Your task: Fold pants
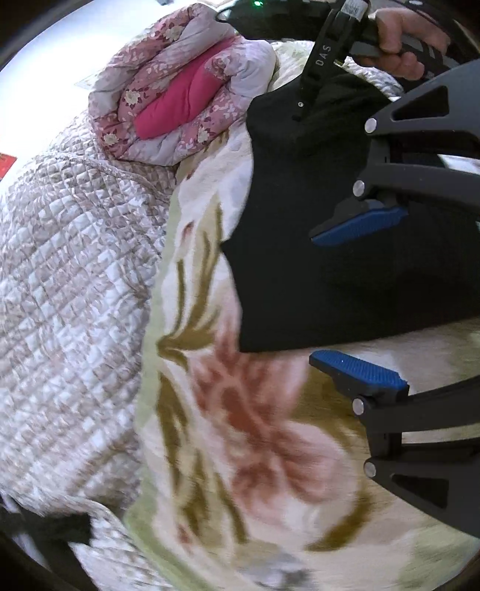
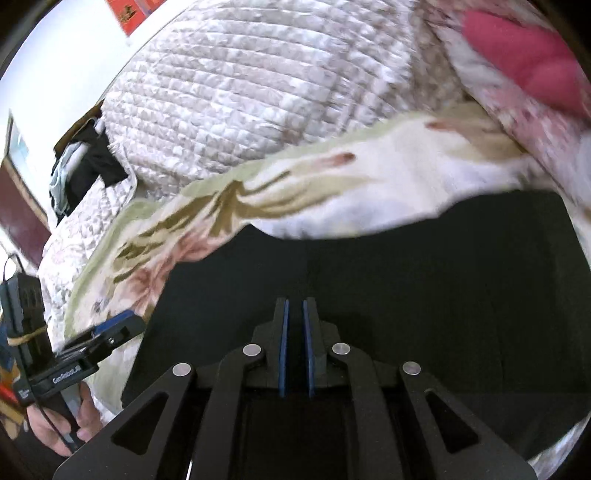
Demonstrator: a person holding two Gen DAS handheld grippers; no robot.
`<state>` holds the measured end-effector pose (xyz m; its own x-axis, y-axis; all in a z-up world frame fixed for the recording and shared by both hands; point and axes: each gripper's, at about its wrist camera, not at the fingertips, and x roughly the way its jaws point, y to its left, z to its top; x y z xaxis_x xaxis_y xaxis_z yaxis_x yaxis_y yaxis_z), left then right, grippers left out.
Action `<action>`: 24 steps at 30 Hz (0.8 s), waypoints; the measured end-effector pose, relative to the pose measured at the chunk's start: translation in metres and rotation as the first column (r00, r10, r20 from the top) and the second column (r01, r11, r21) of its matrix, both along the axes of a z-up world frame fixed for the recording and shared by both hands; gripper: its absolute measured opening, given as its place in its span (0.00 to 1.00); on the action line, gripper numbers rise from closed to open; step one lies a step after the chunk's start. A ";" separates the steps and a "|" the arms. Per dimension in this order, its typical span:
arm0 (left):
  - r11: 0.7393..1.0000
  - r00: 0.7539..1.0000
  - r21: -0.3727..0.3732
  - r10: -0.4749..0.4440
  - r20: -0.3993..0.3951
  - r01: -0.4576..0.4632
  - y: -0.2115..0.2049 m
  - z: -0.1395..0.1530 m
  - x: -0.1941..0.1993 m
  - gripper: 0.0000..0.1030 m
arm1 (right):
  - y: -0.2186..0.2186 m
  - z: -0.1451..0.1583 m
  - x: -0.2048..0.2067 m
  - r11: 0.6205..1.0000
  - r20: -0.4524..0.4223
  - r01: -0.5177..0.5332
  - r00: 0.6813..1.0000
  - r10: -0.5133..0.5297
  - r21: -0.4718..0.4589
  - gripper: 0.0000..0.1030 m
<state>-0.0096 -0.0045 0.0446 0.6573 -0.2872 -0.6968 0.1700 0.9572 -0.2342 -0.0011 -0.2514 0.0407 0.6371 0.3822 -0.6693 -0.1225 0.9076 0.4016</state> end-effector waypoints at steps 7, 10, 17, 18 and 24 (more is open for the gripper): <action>0.997 0.998 0.041 -0.068 0.005 0.068 -0.025 -0.002 0.053 0.60 | 0.028 -0.023 0.062 0.990 -0.083 -0.089 0.993 0.080 -0.105 0.07; 0.997 0.995 0.060 -0.048 -0.085 0.053 -0.026 -0.027 0.072 0.58 | 0.017 -0.035 0.074 0.995 -0.108 -0.044 0.994 0.034 -0.092 0.06; 0.996 0.998 0.079 -0.043 -0.044 0.046 -0.023 -0.023 0.056 0.58 | 0.004 -0.022 0.052 0.993 -0.075 0.006 0.997 -0.014 -0.114 0.08; 0.996 0.999 0.077 -0.039 -0.038 0.042 -0.021 -0.021 0.051 0.58 | 0.005 -0.018 0.040 0.993 -0.057 0.001 0.998 -0.008 -0.121 0.14; 0.996 0.999 0.079 -0.032 0.002 0.032 -0.016 -0.011 -0.004 0.58 | 0.021 -0.010 -0.022 0.986 0.012 -0.048 0.999 0.051 -0.162 0.19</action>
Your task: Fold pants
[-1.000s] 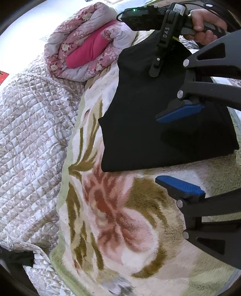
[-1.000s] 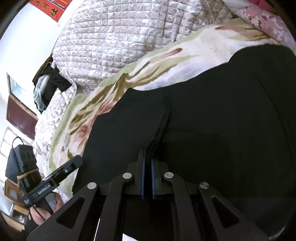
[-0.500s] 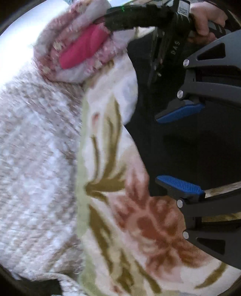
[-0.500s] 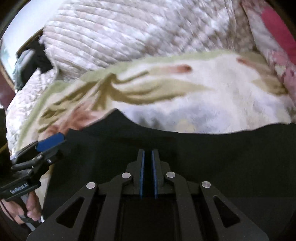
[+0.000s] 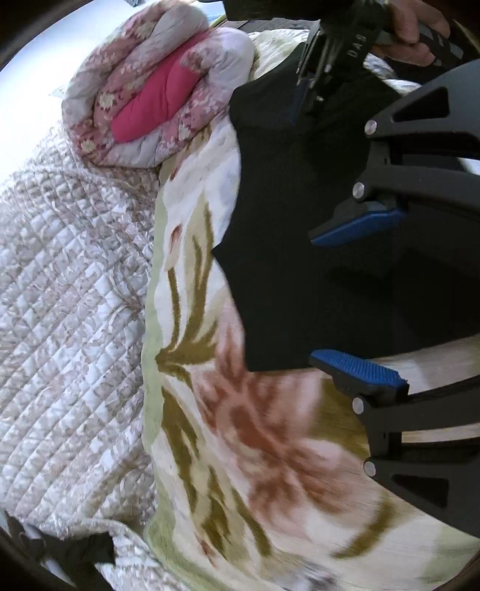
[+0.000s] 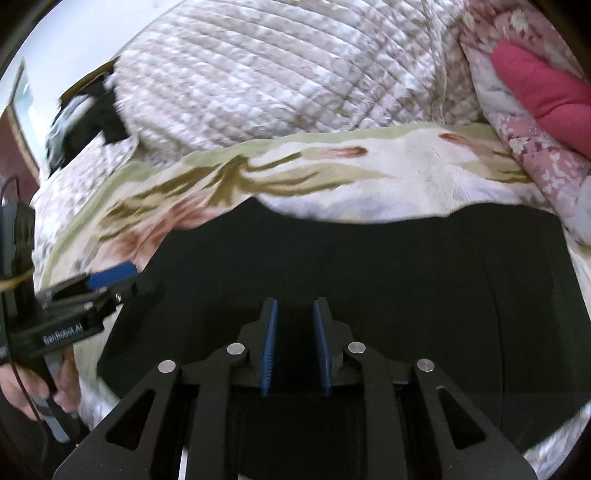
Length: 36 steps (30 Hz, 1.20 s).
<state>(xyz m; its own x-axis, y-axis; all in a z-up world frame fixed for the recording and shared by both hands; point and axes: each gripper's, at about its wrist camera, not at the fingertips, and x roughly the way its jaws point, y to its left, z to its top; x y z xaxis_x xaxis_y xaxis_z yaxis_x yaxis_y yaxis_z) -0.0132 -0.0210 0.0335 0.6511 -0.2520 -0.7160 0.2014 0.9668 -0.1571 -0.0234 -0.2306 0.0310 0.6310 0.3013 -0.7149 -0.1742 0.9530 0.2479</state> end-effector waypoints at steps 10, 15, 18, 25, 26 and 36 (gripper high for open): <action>0.993 0.994 0.055 0.107 -0.033 -0.105 0.017 -0.020 -0.041 0.40 | 0.004 -0.010 -0.032 0.997 0.006 0.006 1.000 -0.005 -0.079 0.20; 0.993 0.995 0.066 0.096 -0.015 -0.095 0.011 -0.024 -0.053 0.19 | 0.003 -0.021 -0.044 0.999 0.003 -0.004 1.000 0.004 -0.041 0.20; 0.991 0.996 0.104 0.088 0.007 -0.088 0.008 -0.022 -0.055 0.16 | 0.002 -0.014 -0.046 0.998 0.014 0.012 1.000 -0.011 -0.054 0.20; 0.992 0.995 0.080 0.097 0.001 -0.097 0.013 -0.022 -0.055 0.12 | -0.005 -0.019 -0.048 0.999 0.009 0.026 1.000 -0.026 -0.029 0.20; 0.992 0.995 0.077 0.096 0.002 -0.096 0.013 -0.022 -0.055 0.12 | -0.006 -0.019 -0.047 0.999 0.006 0.029 1.000 -0.029 -0.023 0.20; 0.994 0.996 0.046 0.094 0.008 -0.095 0.015 -0.018 -0.056 0.11 | -0.013 -0.015 -0.050 0.998 0.019 0.061 0.998 -0.060 -0.028 0.20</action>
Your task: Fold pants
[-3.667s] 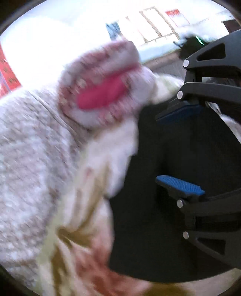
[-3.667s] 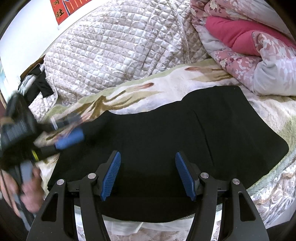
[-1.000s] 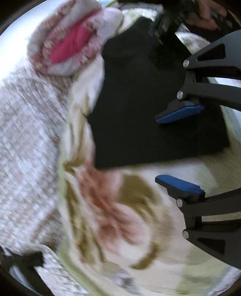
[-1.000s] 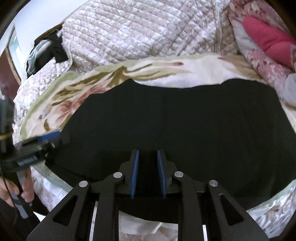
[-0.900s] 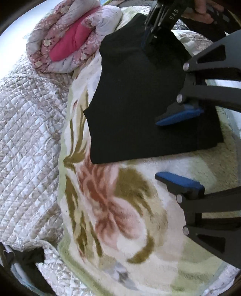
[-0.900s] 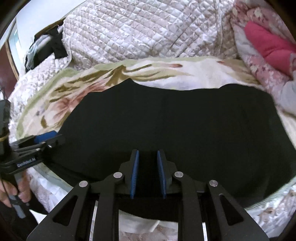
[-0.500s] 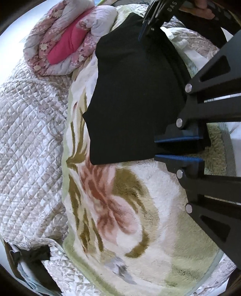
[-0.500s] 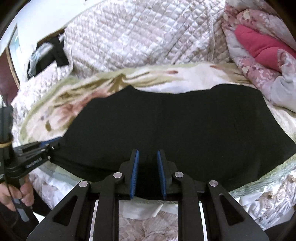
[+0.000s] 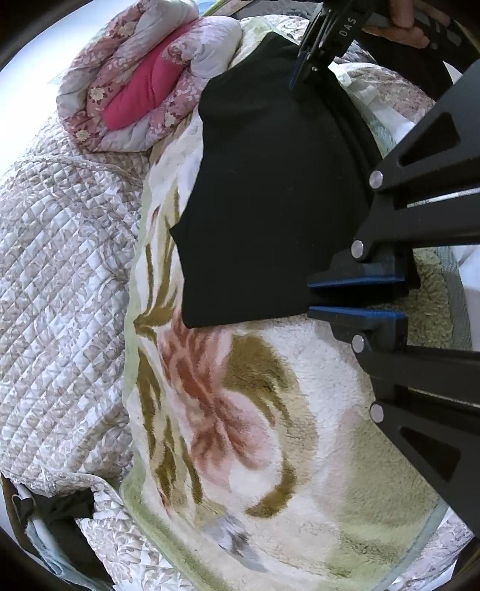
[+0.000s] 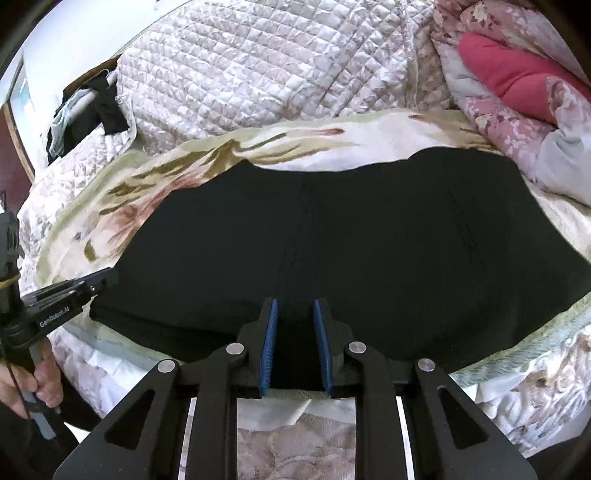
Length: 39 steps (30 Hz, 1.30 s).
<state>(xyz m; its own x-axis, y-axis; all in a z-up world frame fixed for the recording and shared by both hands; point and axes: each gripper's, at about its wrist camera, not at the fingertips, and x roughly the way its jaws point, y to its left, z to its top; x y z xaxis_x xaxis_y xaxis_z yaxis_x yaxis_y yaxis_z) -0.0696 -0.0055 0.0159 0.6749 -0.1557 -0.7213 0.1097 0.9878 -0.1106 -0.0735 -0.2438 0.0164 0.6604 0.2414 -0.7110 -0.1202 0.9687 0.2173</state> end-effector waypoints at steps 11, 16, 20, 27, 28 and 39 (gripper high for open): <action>0.995 0.995 -0.040 -0.085 0.047 0.087 -0.021 0.011 -0.004 0.12 | -0.064 0.005 -0.004 0.972 -0.005 0.224 0.974 -0.225 0.074 0.21; 0.996 0.996 -0.002 -0.091 -0.014 0.091 -0.028 -0.002 0.000 0.12 | -0.108 0.022 -0.027 0.905 0.059 0.402 0.909 -0.413 0.143 0.43; 0.996 0.996 -0.020 -0.083 -0.016 0.083 -0.025 -0.003 0.000 0.12 | -0.114 0.027 -0.039 0.890 0.066 0.424 0.896 -0.439 0.169 0.45; 0.996 0.996 -0.015 -0.083 -0.014 0.082 -0.025 -0.003 -0.001 0.12 | -0.126 0.010 -0.045 0.854 -0.039 0.454 0.887 -0.460 0.252 0.53; 0.996 0.996 -0.015 -0.084 -0.014 0.083 -0.025 -0.003 -0.001 0.12 | -0.130 0.005 -0.042 0.845 -0.064 0.457 0.886 -0.459 0.277 0.53; 0.996 0.996 -0.015 -0.084 -0.014 0.083 -0.026 -0.004 -0.001 0.12 | -0.160 -0.005 -0.027 0.733 -0.087 0.497 0.849 -0.521 0.464 0.59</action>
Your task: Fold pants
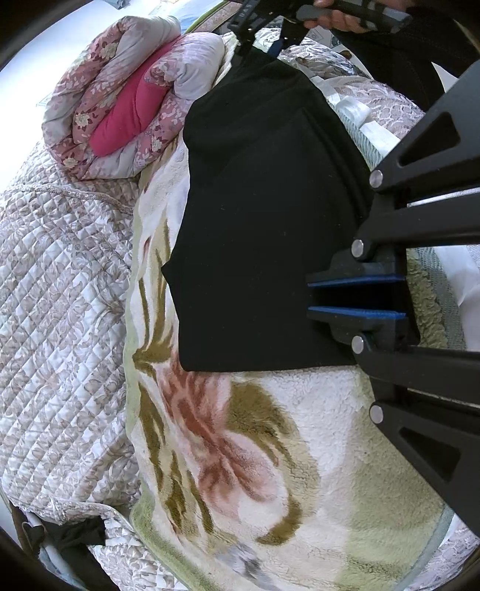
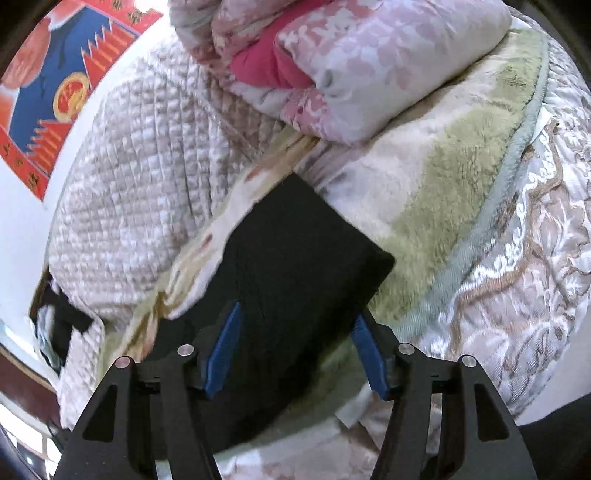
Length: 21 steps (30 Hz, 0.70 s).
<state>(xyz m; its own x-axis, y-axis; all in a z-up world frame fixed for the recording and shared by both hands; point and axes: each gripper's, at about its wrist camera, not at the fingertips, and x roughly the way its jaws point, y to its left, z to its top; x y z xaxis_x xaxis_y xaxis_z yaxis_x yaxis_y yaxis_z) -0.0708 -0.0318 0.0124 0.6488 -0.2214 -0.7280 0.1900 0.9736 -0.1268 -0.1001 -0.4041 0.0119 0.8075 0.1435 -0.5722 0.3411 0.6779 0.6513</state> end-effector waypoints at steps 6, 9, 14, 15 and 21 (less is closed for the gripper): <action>1.000 1.000 0.004 0.001 0.002 -0.001 0.001 0.000 0.000 0.12 | -0.007 -0.009 0.016 1.000 -0.028 0.005 1.000 -0.005 -0.010 0.58; 1.000 1.000 -0.005 0.000 -0.001 0.000 0.002 0.000 0.000 0.12 | -0.008 -0.004 0.026 0.999 -0.038 0.013 0.999 -0.015 -0.039 0.45; 1.000 1.000 -0.015 0.001 -0.003 -0.001 0.004 0.003 0.001 0.12 | -0.005 0.013 0.037 0.996 -0.017 -0.028 1.000 0.026 -0.080 0.26; 1.000 1.000 -0.018 0.001 -0.003 -0.001 0.004 0.005 0.002 0.13 | -0.003 0.018 0.038 0.995 -0.010 -0.040 0.999 0.040 -0.090 0.25; 0.997 0.998 -0.050 0.063 -0.001 -0.063 0.023 0.014 0.008 0.12 | 0.019 0.055 0.050 0.982 0.042 -0.132 0.989 0.139 -0.137 0.23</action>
<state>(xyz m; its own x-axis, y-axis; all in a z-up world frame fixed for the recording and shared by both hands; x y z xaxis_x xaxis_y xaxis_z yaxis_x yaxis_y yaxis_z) -0.0625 -0.0091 0.0265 0.6628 -0.2163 -0.7169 0.1282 0.9760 -0.1760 -0.0502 -0.3847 0.0666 0.8147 0.1785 -0.5518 0.2084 0.7977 0.5658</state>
